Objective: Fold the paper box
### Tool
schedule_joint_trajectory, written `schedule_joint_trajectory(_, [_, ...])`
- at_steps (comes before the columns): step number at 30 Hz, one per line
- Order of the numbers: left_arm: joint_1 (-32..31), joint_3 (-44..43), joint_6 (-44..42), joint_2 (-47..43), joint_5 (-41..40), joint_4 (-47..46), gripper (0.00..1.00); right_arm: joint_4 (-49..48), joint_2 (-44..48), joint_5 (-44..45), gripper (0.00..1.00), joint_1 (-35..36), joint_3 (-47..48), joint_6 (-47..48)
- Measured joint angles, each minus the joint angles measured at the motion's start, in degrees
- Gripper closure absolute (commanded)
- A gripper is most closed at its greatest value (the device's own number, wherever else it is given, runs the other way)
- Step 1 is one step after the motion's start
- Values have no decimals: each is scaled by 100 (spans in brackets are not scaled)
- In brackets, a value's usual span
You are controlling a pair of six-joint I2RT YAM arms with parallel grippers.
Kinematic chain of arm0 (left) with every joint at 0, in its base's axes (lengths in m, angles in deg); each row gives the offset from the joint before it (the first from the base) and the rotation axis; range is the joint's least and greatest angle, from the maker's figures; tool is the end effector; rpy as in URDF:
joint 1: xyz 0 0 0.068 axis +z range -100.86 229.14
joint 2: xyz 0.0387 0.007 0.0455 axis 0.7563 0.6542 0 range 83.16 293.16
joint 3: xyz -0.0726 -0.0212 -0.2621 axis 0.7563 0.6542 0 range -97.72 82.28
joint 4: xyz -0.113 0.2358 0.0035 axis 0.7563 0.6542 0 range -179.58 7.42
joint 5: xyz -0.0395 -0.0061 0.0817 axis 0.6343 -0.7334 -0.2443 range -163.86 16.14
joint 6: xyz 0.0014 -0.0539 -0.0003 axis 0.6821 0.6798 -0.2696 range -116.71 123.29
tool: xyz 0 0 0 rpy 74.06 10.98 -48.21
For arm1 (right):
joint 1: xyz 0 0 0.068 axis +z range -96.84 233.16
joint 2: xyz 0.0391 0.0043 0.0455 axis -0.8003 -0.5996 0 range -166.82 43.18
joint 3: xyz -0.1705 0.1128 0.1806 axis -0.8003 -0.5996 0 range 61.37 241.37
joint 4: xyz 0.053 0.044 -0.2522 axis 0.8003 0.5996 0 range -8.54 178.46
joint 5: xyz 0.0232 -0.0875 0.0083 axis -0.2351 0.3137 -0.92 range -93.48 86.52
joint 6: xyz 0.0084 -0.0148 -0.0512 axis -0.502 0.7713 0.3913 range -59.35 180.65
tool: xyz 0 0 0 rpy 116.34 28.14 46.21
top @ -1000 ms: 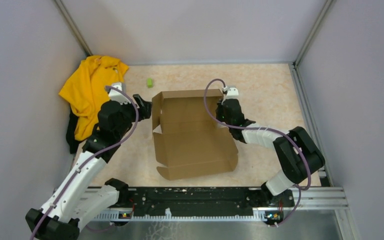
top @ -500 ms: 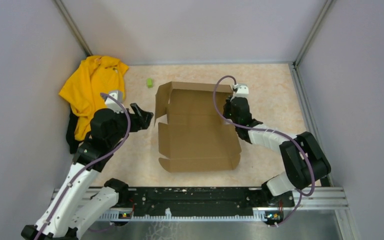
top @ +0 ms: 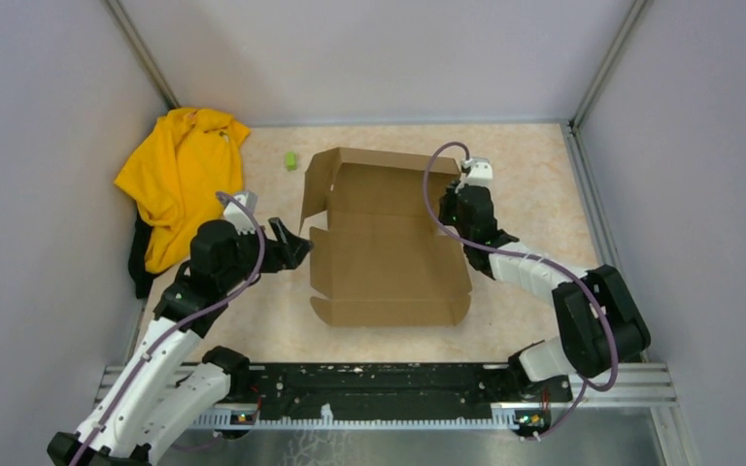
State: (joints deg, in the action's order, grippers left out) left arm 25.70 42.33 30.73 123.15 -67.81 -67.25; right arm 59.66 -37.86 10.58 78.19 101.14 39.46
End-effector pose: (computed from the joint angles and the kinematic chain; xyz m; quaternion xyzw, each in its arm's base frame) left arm 0.1491 -0.0687 0.3014 0.0004 0.8302 -0.2783 0.4830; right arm 0.2800 0.1212 0.2217 0.0434 0.8122 0.1331 0.5663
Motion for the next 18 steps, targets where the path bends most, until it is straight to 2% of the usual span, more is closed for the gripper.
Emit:
schedule_joint_trajectory(13, [-11, 199, 269, -138, 415, -118, 19, 33, 181, -37, 100, -15, 0, -103])
schedule_joint_trajectory(18, [-74, 376, 372, -162, 472, -136, 24, 37, 214, -44, 100, -15, 2, -153])
